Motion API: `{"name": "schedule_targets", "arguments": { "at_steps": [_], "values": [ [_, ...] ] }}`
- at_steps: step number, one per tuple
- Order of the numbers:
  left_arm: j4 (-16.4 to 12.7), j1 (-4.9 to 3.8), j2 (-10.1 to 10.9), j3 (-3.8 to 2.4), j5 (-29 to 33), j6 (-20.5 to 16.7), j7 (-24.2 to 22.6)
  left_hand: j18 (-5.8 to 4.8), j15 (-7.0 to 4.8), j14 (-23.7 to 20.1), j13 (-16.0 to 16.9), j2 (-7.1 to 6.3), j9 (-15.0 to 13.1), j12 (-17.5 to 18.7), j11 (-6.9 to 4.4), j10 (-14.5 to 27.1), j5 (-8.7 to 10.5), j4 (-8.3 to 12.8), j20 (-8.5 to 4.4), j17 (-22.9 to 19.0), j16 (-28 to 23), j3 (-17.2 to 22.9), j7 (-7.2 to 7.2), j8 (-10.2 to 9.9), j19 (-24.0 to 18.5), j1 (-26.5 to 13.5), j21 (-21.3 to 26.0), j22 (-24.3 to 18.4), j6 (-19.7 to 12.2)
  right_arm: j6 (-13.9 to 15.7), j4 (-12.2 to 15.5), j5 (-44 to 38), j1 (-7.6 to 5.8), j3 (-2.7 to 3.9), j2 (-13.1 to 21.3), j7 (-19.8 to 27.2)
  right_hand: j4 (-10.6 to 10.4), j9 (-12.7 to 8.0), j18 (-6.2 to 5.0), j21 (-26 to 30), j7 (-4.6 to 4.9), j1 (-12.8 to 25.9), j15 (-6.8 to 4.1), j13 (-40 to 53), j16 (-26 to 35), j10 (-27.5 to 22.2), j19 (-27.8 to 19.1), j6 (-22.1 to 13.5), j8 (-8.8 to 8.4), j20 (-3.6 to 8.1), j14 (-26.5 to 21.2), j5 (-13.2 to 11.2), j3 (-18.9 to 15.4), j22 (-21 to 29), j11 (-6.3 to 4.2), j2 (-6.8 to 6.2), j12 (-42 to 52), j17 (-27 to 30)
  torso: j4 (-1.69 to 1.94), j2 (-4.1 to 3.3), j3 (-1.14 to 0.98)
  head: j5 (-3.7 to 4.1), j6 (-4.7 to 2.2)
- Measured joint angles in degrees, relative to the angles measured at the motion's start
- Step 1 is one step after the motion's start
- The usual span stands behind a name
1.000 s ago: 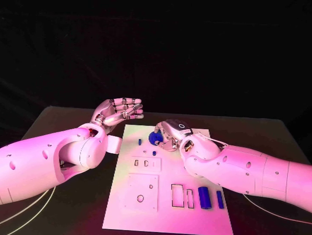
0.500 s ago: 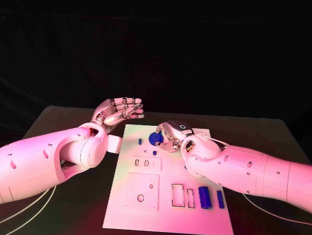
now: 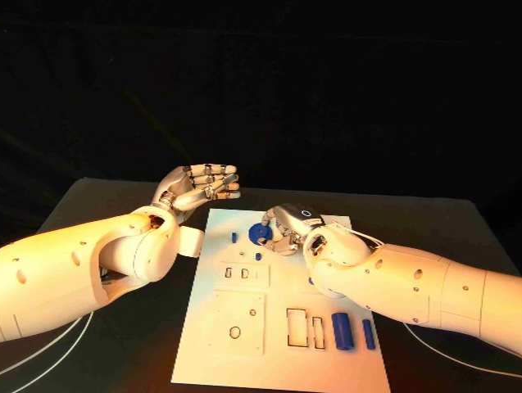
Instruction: Assemble the parts on the task board
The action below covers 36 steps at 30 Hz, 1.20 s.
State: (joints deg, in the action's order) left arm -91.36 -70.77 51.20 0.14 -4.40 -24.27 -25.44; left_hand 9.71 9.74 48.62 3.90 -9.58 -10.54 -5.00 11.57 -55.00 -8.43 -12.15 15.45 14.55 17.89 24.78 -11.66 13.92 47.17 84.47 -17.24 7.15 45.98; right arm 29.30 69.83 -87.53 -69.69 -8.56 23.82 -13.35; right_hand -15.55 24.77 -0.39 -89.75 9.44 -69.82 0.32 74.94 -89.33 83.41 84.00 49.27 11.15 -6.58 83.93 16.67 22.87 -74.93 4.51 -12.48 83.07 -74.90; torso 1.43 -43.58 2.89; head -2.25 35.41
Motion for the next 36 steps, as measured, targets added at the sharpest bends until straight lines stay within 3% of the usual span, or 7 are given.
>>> {"name": "schedule_targets", "arguments": {
  "at_steps": [5,36],
  "values": [
    [-0.07,0.0,0.02,0.0,-0.1,0.03,-0.01,0.0,0.0,0.0,0.0,0.0,0.0,0.22,0.22,0.22,0.0,0.14,0.2,0.06,-0.23,0.14,-0.11,0.0,-0.2,0.0,0.0,-0.02,-0.11,-0.55,0.27,1.18,-0.04,0.03,0.37,0.12,-0.61,-0.01,0.0,0.0,0.16,1.67,0.0,0.0,0.0,0.2,0.0,0.27,-0.32,0.0,0.0,2.54,0.13,0.0,0.2,1.02,0.0,-0.05,-0.01,0.0,0.01,0.01,-0.1],
    [-0.27,0.0,0.63,0.01,-0.49,0.08,-0.01,0.0,0.0,-0.41,0.0,0.01,0.05,0.4,0.42,0.42,0.0,0.29,0.21,0.1,-0.23,0.29,0.01,-0.21,-0.2,0.0,0.0,-0.11,-0.4,-2.63,3.31,4.03,-0.46,0.14,3.53,0.92,-0.66,0.02,0.0,0.0,-0.05,2.42,0.0,-0.02,0.0,0.2,0.0,0.46,-0.74,0.0,0.0,2.75,0.08,0.02,0.2,1.02,0.46,-0.03,0.04,-0.01,0.02,0.16,-0.3]
  ]
}}
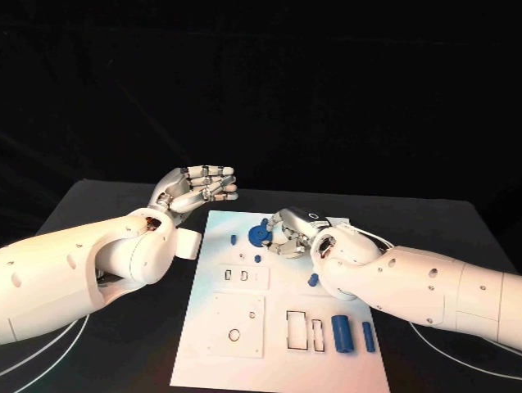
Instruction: Assemble the parts on the task board
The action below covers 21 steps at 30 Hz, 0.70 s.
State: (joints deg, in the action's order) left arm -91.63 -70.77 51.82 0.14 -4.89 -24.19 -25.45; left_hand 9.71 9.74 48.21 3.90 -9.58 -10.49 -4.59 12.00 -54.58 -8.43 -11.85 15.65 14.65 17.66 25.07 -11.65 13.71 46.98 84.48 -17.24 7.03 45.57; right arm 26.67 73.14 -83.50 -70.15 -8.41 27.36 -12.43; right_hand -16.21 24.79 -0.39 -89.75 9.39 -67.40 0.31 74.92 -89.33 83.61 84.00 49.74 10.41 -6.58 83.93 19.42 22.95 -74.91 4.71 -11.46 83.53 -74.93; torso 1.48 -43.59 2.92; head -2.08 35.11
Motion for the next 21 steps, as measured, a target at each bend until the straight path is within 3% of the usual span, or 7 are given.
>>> {"name": "schedule_targets", "arguments": {
  "at_steps": [6,11,21],
  "values": [
    [-0.03,0.0,0.15,0.0,-0.01,0.0,0.0,0.0,0.0,0.0,0.0,0.0,0.03,0.0,0.0,0.0,0.0,0.0,0.0,0.02,-0.13,0.0,0.0,0.0,0.0,0.0,0.0,0.0,0.0,0.81,1.96,0.45,-0.3,-0.22,2.84,0.04,0.0,0.13,0.0,0.0,0.24,0.3,0.0,0.0,0.0,0.0,0.0,0.42,0.23,0.0,0.0,0.0,0.0,0.0,0.0,0.31,0.22,0.0,-0.1,0.03,-0.03,0.0,-0.12],
    [0.0,0.0,0.23,-0.01,-0.03,0.0,0.01,0.0,0.0,0.0,0.0,0.0,0.06,0.0,0.0,0.0,0.0,0.0,0.0,0.06,-0.22,0.0,0.0,0.0,0.0,0.0,0.0,0.0,0.0,2.87,5.23,1.56,-1.88,0.09,6.16,0.78,0.73,0.05,0.0,0.0,0.24,0.28,0.0,0.0,0.0,0.0,0.0,0.42,-0.22,0.0,0.0,0.0,0.73,-0.04,0.0,0.29,0.22,0.01,-0.17,0.12,-0.07,0.04,-0.38],
    [0.22,0.0,0.25,-0.01,-0.04,-0.01,0.01,0.0,0.0,0.0,0.0,-0.01,0.05,0.09,0.0,0.0,0.0,0.0,0.04,0.05,-0.22,0.0,0.0,0.0,-0.04,-0.01,0.0,0.01,0.0,4.99,11.64,4.95,-4.64,0.39,13.32,2.85,1.78,0.05,0.0,0.0,0.24,-0.87,0.0,-0.01,0.0,0.0,0.0,0.42,-0.45,0.0,0.0,-0.15,1.24,-0.04,0.0,-0.86,0.22,0.01,-0.48,0.36,-0.4,0.06,-0.65]
  ]
}}
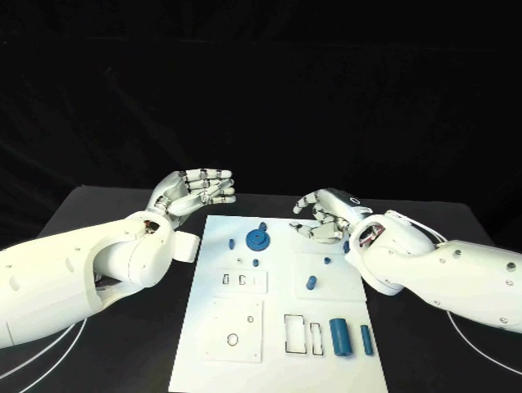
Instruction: Assemble the parts on the task board
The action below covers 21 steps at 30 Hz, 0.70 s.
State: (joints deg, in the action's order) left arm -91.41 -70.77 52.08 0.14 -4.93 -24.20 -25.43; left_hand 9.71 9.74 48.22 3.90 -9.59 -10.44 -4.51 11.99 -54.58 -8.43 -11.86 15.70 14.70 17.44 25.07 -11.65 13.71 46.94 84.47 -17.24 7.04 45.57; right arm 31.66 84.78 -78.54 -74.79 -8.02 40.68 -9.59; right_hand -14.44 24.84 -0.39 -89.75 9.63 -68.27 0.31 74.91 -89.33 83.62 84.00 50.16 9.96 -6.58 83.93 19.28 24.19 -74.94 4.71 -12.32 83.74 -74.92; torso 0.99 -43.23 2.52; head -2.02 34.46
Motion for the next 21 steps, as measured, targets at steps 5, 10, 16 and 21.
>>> {"name": "schedule_targets", "arguments": {
  "at_steps": [5,10,16,21],
  "values": [
    [0.01,0.01,-0.01,0.0,0.0,0.01,0.01,0.0,0.0,0.0,0.0,-0.22,0.0,0.14,0.0,0.0,0.0,0.0,0.16,0.0,0.0,0.0,0.0,0.0,-0.16,-0.22,0.0,0.0,0.0,-0.65,1.91,3.02,-0.87,0.04,4.66,1.3,2.39,0.0,0.01,0.0,-0.2,-2.62,0.0,0.0,0.0,0.0,0.0,0.2,-0.29,0.0,0.0,-2.37,0.82,0.0,0.0,-0.61,0.0,0.0,-0.3,0.2,-0.22,-0.11,0.13],
    [-0.07,0.01,0.0,0.0,0.0,0.07,0.02,0.01,0.0,0.0,0.0,-0.21,0.0,0.14,0.0,0.0,0.0,0.0,0.16,-0.01,0.0,0.0,0.0,0.0,-0.16,-0.22,0.0,0.01,0.0,-2.59,2.0,5.73,-0.97,-0.02,8.11,3.28,4.51,0.0,0.0,0.0,0.0,-4.74,0.0,0.0,0.0,-0.55,0.0,0.41,-0.55,0.0,0.0,-4.22,1.54,0.01,0.11,-1.26,-1.26,0.01,-0.54,0.36,-0.43,-0.1,0.26],
    [-0.13,0.01,0.05,0.01,0.0,0.24,0.02,0.0,0.22,-0.21,0.0,-0.21,-0.01,0.14,0.0,0.0,0.0,0.17,0.16,0.05,0.0,0.16,0.0,0.0,-0.16,-0.21,0.0,-0.05,0.0,-4.84,0.74,7.8,0.01,-0.15,10.93,6.22,6.26,-0.06,0.0,0.0,0.0,-6.68,0.0,0.0,0.0,-0.83,0.0,0.4,-1.17,0.0,0.0,-5.63,1.66,0.01,0.2,-2.07,-1.72,0.01,-0.88,0.47,-0.7,0.09,0.49],
    [-0.15,0.03,0.07,0.02,0.0,0.42,0.02,0.01,0.22,-0.22,0.0,-0.21,-0.01,0.14,0.0,0.0,0.0,0.16,0.16,0.05,0.0,0.16,0.0,0.0,-0.16,-0.21,0.0,-0.05,0.0,-6.2,-1.64,8.83,1.36,-0.21,11.59,8.47,6.7,-0.12,0.0,0.0,0.0,-7.15,0.0,-0.01,0.0,-1.03,0.0,0.4,-1.39,0.0,0.0,-6.3,1.52,0.01,0.41,-2.46,-1.72,0.01,-1.17,0.54,-0.94,0.73,0.84]
  ]
}}
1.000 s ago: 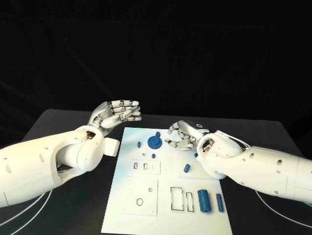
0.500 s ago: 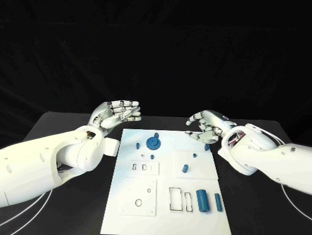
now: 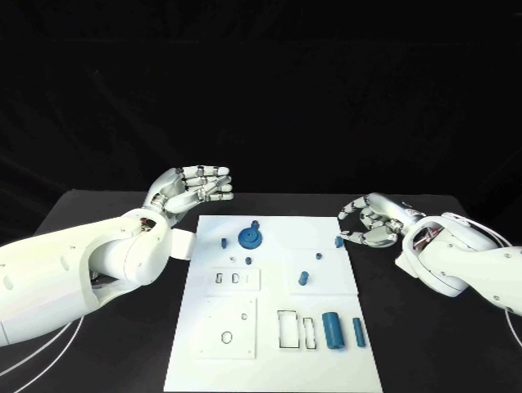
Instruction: Assemble the parts on the task board
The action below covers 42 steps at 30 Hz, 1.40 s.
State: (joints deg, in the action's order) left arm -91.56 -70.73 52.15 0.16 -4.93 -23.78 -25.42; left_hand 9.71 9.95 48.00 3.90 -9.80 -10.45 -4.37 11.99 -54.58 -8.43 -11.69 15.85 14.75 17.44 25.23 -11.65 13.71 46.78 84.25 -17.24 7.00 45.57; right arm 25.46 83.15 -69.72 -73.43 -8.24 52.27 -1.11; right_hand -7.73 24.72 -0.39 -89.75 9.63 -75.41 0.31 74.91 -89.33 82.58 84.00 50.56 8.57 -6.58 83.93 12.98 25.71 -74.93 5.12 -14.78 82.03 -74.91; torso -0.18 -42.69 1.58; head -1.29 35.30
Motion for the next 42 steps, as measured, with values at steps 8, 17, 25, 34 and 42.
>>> {"name": "schedule_targets", "arguments": {
  "at_steps": [8,17,25,34,42],
  "values": [
    [0.0,0.01,0.02,0.01,0.0,0.21,0.0,0.0,0.0,0.0,0.0,0.0,0.0,0.0,0.0,0.0,0.0,0.0,0.0,0.0,0.0,0.0,0.0,0.0,0.0,0.0,0.0,0.0,0.0,-1.6,-3.2,0.99,2.08,-0.13,-0.3,2.44,0.84,-0.32,0.0,0.0,0.72,-0.48,0.42,0.0,0.0,-0.51,0.0,-1.16,-1.31,0.0,-0.01,-0.61,-1.24,0.01,0.11,-0.02,-0.66,0.0,-0.14,0.01,-0.16,0.88,0.41],
    [0.11,0.04,0.0,0.02,0.0,0.37,0.0,0.0,0.0,0.0,0.0,0.0,-0.01,0.0,0.0,0.0,0.0,0.0,0.0,-0.01,0.0,0.0,0.0,0.0,0.0,0.0,0.0,0.01,0.0,-2.09,-5.46,1.46,3.16,-0.14,-1.41,4.0,0.85,-0.38,0.0,0.0,0.71,-1.15,0.62,0.0,0.0,-0.51,0.0,-1.55,-1.71,-0.42,0.19,-0.6,-1.99,0.01,0.11,0.65,-0.66,0.01,-0.05,0.02,-0.05,1.12,0.92],
    [0.21,0.05,-0.01,0.03,0.0,0.44,0.0,0.0,0.0,0.0,0.0,0.0,-0.01,0.0,0.0,0.0,0.0,0.0,0.0,-0.01,0.0,0.0,0.0,0.0,0.0,0.0,0.0,0.01,0.0,-1.93,-6.61,1.59,3.74,-0.13,-2.82,4.42,0.85,-0.38,0.0,0.0,0.71,-1.46,0.61,0.0,0.0,-0.51,0.0,-1.55,-1.71,-0.42,0.19,-0.6,-1.99,0.02,0.11,0.96,-0.42,-0.04,0.07,0.02,0.02,0.92,1.19],
    [0.27,0.06,0.01,0.03,0.0,0.49,0.02,0.0,0.0,0.0,0.0,0.0,-0.01,0.0,0.0,0.0,0.0,0.0,0.0,-0.02,0.0,0.0,0.0,0.0,0.0,0.0,0.0,0.01,0.0,-1.67,-8.06,1.72,3.96,-0.11,-4.14,4.55,0.66,-0.33,0.0,0.0,0.71,-1.95,0.61,-0.01,0.0,-0.3,0.0,-0.9,-1.71,-0.42,0.19,-0.59,-1.8,0.02,0.32,1.54,-0.05,-0.04,0.03,0.05,0.09,0.73,1.53],
    [0.29,0.06,0.03,0.03,0.0,0.54,0.03,0.0,0.0,0.0,0.0,0.01,-0.01,0.0,0.0,0.0,0.0,0.0,0.0,-0.02,0.0,0.0,0.0,0.0,0.0,0.0,0.0,0.01,0.0,-1.6,-9.06,1.81,4.0,-0.11,-4.74,4.57,1.22,-0.26,0.0,0.0,0.58,-2.63,0.61,-0.01,0.0,0.33,0.0,0.48,-1.26,-0.42,0.19,-1.76,-0.01,0.02,0.1,2.8,0.46,-0.03,-0.02,0.1,0.07,0.61,1.64]
  ]
}}
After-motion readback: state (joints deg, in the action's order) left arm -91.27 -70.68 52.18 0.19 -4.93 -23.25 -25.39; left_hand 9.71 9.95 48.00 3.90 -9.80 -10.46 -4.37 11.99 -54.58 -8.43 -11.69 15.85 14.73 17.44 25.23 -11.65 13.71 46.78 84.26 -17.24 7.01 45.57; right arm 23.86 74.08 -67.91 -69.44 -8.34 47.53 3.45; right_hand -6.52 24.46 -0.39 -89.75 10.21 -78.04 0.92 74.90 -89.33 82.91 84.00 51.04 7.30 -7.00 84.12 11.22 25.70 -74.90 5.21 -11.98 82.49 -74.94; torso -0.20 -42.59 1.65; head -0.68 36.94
